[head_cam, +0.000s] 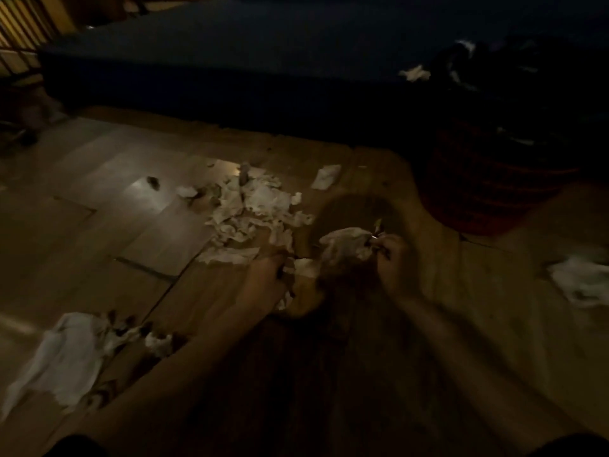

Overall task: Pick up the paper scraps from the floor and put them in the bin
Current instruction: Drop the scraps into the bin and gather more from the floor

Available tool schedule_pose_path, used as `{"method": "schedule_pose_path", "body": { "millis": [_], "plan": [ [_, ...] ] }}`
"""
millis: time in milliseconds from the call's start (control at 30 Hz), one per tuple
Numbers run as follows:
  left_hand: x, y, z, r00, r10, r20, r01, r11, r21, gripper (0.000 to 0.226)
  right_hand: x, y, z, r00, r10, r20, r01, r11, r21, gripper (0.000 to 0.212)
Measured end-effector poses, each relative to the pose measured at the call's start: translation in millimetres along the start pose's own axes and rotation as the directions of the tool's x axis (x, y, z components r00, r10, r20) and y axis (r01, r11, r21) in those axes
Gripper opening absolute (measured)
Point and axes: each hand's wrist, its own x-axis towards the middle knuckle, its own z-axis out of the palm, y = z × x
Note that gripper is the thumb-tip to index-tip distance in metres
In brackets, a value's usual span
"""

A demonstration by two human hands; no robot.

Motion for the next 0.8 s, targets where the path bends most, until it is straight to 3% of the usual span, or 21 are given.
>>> {"method": "schedule_pose_path", "body": {
  "millis": [100,200,267,367,600,667,733,800],
  "plan": [
    [2,18,13,0.999,0.013,0.046,-0.012,1.0,-0.023,0.021,-8,18,-12,0.993,0.116,0.03,-0.115,0.993,-0.033,0.019],
    [6,25,23,0.999,0.037,0.025,-0.036,0.999,-0.032,0.025,-30,26,-3,0.967,0.075,0.243,-0.023,0.977,-0.211,0.019],
    [7,22,21,0.998,0.043,0.044,-0.041,0.999,-0.027,0.028,-42,31,1,0.951,0.057,0.304,0.036,0.957,-0.289,0.02],
    [10,16,13,0.997,0.075,0.019,-0.076,0.997,0.003,0.023,-41,32,-1,0.956,0.084,0.281,0.001,0.957,-0.29,0.023],
    [6,14,9,0.997,0.067,0.035,-0.07,0.995,0.074,0.024,-37,28,-1,0.948,-0.001,0.318,0.105,0.945,-0.31,0.027],
    [6,19,11,0.996,0.079,0.042,-0.082,0.993,0.079,0.021,-28,27,-5,0.954,0.062,0.294,0.027,0.957,-0.289,0.025],
    [9,29,9,0.993,0.101,0.062,-0.106,0.99,0.089,0.02,-19,23,-17,0.96,0.14,0.244,-0.083,0.97,-0.228,0.036],
    [16,40,6,0.986,0.141,0.085,-0.145,0.988,0.052,0.022,-4,14,-36,0.974,0.135,0.184,-0.107,0.982,-0.157,0.037]
  ]
}}
